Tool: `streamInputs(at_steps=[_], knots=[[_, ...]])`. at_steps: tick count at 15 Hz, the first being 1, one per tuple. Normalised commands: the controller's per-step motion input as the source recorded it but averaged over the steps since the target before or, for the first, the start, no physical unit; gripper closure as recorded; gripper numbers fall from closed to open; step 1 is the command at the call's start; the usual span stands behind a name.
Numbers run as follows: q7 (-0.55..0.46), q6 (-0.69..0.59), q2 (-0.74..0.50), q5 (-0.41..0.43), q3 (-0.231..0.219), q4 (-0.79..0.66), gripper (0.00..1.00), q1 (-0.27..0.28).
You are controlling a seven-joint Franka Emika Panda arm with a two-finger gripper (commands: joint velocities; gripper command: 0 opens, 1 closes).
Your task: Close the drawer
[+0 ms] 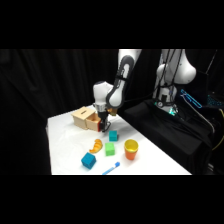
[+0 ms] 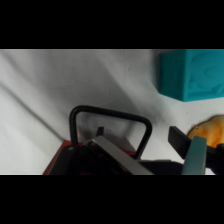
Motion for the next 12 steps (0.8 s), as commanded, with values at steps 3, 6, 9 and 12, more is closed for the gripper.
streamInputs(at_steps=[3,6,9,12], knots=[[0.13,0.06,0.03,-0.118,-0.118,0.15,0.00,0.004],[0.13,0.00,-0.01,-0.157,-0.137,0.18,0.00,0.020],[0.12,-0.07,-0.01,-0.169,-0.133,0.24,0.00,0.019],[0.10,-0.13,0.04,-0.164,-0.103,0.30,0.00,0.006]])
